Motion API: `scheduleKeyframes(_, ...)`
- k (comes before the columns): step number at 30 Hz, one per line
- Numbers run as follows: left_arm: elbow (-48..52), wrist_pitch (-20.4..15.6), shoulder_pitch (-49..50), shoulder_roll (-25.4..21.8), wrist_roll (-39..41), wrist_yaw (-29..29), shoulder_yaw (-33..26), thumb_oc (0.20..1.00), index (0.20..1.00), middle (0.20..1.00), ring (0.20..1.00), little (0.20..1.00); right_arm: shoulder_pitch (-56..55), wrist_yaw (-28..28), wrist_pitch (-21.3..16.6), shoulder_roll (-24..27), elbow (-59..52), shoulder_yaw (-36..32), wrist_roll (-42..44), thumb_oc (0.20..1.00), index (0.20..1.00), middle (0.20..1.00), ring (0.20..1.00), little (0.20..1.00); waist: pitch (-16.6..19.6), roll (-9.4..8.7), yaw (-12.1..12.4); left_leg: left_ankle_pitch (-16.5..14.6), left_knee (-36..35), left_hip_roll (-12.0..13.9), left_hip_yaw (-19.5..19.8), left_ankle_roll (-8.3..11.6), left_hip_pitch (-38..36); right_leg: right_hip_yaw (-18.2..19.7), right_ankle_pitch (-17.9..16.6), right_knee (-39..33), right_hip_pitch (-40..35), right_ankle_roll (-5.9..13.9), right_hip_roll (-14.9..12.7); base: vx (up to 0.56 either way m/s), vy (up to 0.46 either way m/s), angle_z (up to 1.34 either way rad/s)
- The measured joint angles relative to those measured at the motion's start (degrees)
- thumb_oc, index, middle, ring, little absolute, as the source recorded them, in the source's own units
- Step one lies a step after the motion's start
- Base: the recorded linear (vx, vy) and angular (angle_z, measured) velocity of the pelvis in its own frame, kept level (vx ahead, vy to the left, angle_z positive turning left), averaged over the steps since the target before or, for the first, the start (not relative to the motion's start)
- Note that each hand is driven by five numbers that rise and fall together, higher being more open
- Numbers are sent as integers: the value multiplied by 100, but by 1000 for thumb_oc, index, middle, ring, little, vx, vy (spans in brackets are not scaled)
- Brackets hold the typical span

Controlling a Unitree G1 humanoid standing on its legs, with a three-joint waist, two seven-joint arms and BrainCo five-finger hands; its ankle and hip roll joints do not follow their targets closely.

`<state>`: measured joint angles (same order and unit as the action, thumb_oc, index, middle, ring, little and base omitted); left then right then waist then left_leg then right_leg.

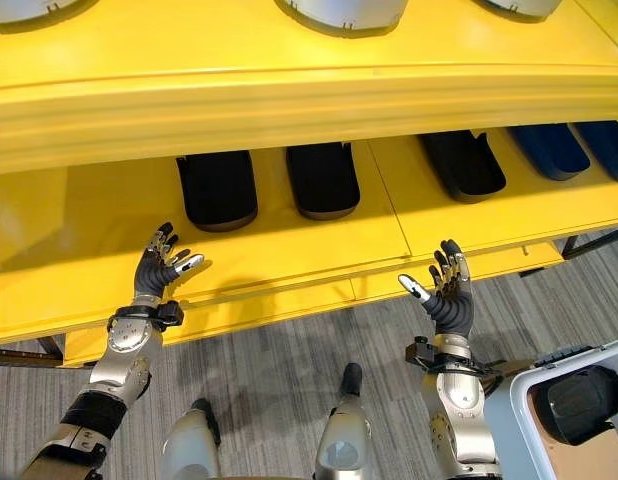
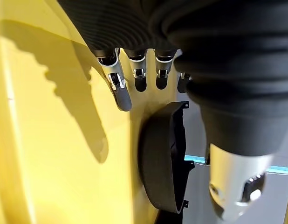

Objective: Move parts from the plastic box to the shelf.

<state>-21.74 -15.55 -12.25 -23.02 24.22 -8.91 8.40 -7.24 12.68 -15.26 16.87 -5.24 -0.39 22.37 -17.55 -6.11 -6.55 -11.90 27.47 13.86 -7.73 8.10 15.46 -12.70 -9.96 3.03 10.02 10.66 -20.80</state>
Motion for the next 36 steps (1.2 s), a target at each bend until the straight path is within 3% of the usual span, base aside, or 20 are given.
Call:
scheduleKeyframes(7, 501, 160, 834, 4, 211, 351, 1, 1000, 1000, 1000, 1000, 1000, 83, -11, 20, -7, -1, -2, -1, 1000, 1000, 1000, 1000, 1000, 74, 135, 102, 216, -644, 29, -110, 80, -623, -30, 56, -139, -350, -1, 70, 59, -49, -4)
scheduleKeyframes(12, 704, 300, 1445, 70, 394, 590, 2, 1000, 1000, 1000, 1000, 1000, 76, -7, 83, -13, 10, -82, -9, 1000, 1000, 1000, 1000, 1000, 314, 263, 114, 635, -1526, 37, -150, 202, -1278, -126, 119, -249, -679, 22, 175, 78, -61, 3)
scheduleKeyframes(17, 874, 405, 1798, 271, 701, 656, 49, 1000, 1000, 1000, 1000, 1000, 66, 23, 130, -2, 27, -137, -14, 1000, 1000, 1000, 1000, 1000, 769, 399, 99, 951, -2233, 217, -232, 273, -1814, -223, 224, -301, -912, -3, 403, 42, -103, 0)
scheduleKeyframes(25, 1156, 408, 1803, 411, 896, 863, 122, 1000, 1000, 1000, 1000, 1000, 109, 34, 184, 188, 163, 60, -22, 1000, 1000, 1000, 1000, 1000, 1152, 621, 102, 1085, -2577, 417, -470, 189, -2126, -23, 350, -204, -861, -80, 657, -28, -128, -15)
scheduleKeyframes(29, 1256, 411, 1804, 451, 1033, 868, 247, 1000, 1000, 1000, 1000, 1000, 198, 49, 235, 424, 211, 113, -48, 1000, 1000, 1000, 1000, 1000, 1205, 766, 114, 1192, -2641, 696, -488, 14, -2110, -16, 574, 229, -621, -233, 908, -55, -195, -5)
scheduleKeyframes(31, 1360, 409, 1817, 453, 1125, 869, 267, 1000, 1000, 1000, 1000, 1000, 340, 52, 233, 542, 209, 101, -129, 1000, 1000, 1000, 1000, 1000, 1210, 782, 138, 1260, -2638, 864, -431, -116, -2070, -4, 1080, 1123, -212, -395, 992, -71, -218, 5)
scheduleKeyframes(32, 1359, 415, 1824, 499, 1130, 871, 290, 1000, 1000, 1000, 1000, 1000, 391, 57, 233, 651, 212, 106, -130, 1000, 1000, 1000, 1000, 1000, 1220, 841, 175, 1345, -2616, 945, -410, -439, -2032, -37, 1243, 1248, -137, -453, 1074, -49, -311, 8)
scheduleKeyframes(33, 1358, 414, 1811, 509, 1130, 873, 288, 1000, 1000, 1000, 1000, 1000, 453, 55, 233, 693, 222, 100, -133, 1000, 1000, 1000, 1000, 1000, 1194, 873, 241, 1508, -2554, 977, -434, -594, -1975, -42, 1279, 1399, -73, -491, 1108, -68, -236, 18)
scheduleKeyframes(35, 1345, 414, 1707, 461, 1127, 866, 282, 1000, 1000, 1000, 1000, 1000, 478, 121, 236, 665, 207, 8, -133, 1000, 1000, 1000, 1000, 1000, 1180, 728, 105, 2060, -2156, 1019, -574, -574, -1414, -93, 1747, 2026, 191, -697, 1041, -60, -172, 82)
scheduleKeyframes(36, 1325, 416, 1723, 548, 1130, 856, 296, 1000, 1000, 1000, 1000, 1000, 470, 160, 234, 656, 222, -34, -132, 1000, 1000, 1000, 1000, 1000, 1160, 716, 87, 2334, -2253, 1057, -769, -713, -1442, -178, 1805, 1983, 150, -772, 1042, -63, -190, 79)
